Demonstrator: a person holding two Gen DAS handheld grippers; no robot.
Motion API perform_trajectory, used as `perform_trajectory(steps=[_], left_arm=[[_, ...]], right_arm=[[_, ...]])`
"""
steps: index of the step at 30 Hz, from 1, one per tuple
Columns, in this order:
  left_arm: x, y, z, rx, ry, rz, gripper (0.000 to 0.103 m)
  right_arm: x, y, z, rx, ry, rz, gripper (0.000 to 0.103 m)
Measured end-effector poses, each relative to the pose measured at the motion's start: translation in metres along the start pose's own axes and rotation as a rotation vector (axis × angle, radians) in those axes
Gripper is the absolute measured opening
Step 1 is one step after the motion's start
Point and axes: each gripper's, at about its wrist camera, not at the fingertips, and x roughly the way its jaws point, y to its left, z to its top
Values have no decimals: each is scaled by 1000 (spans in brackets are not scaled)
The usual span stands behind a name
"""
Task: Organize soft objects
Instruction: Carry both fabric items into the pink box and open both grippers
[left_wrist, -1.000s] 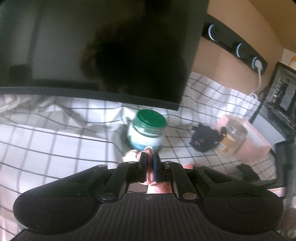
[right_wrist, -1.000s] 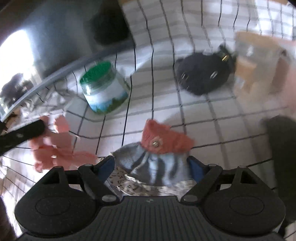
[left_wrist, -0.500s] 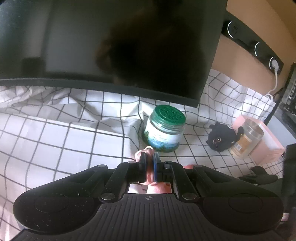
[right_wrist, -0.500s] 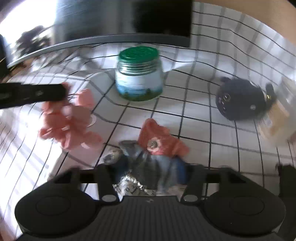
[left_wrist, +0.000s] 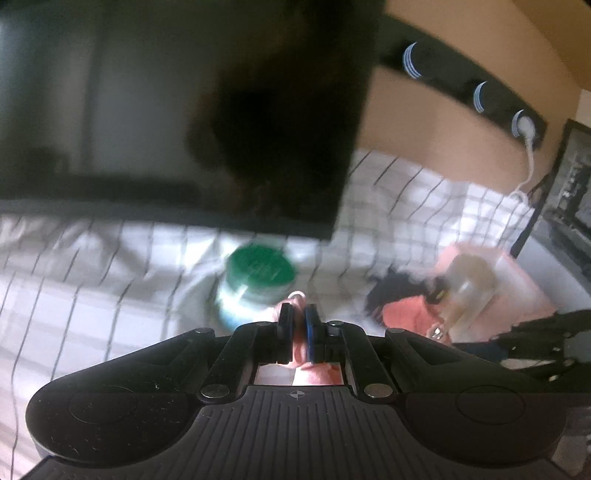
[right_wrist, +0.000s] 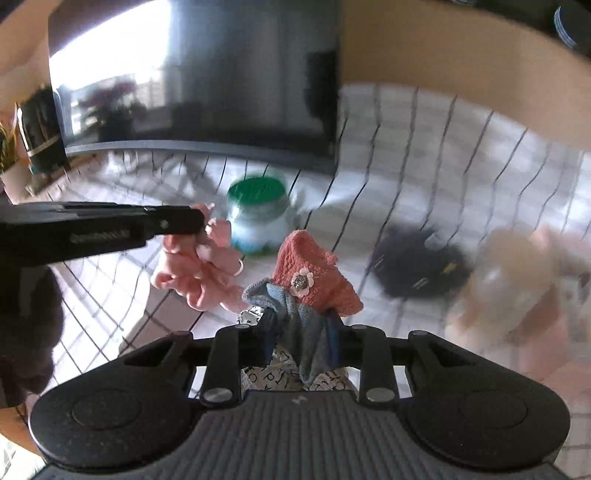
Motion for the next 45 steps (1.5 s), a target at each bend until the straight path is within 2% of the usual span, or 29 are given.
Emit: perform_trajectory(steps=[3,9,15,20,26,31,34,35,37,39,40,41,43,45], left_arm=[[0,-26,29,52,-60,-10,9],[6,-85,103,205,-228,-8,9],[36,-132,145,230,-261,-20,9],[75,-174,153,182,-208,-101,9],[121,-244,142,186,-105,-229,9],[162,-291,127,175,16,-307,10],[191,-305,113,109,114,-374,11],[203,-310,107,95,167,-374,13],[217,-320,94,120,229,-299,14],[222,-327,80,169,229,-217,14],[221,-327,75,179,229,-199,14],[217,-323,71,171,233,-202,14],[209,-313,66,116,244,-252,14],[201,-300,64,66,245,-262,14]], right_arm=[[-30,-28,24,-31,-80,-21,27],[-76,-95,68,-25,-195,-80,27],[-115,-166,80,19,-275,-174,27],[-126,-229,72,76,-302,-267,29],[-120,-282,36,129,-255,-358,29],[-97,-300,4,140,-193,-348,29],[-81,-302,-11,124,-158,-336,29],[-78,-301,-15,123,-148,-330,29],[-68,-307,-21,129,-123,-314,29],[-56,-313,-25,136,-93,-300,37],[-49,-316,-27,141,-76,-290,48],[-43,-320,-30,150,-58,-287,61],[-34,-323,-34,159,-40,-277,72],[-28,-326,-38,169,-22,-260,72]])
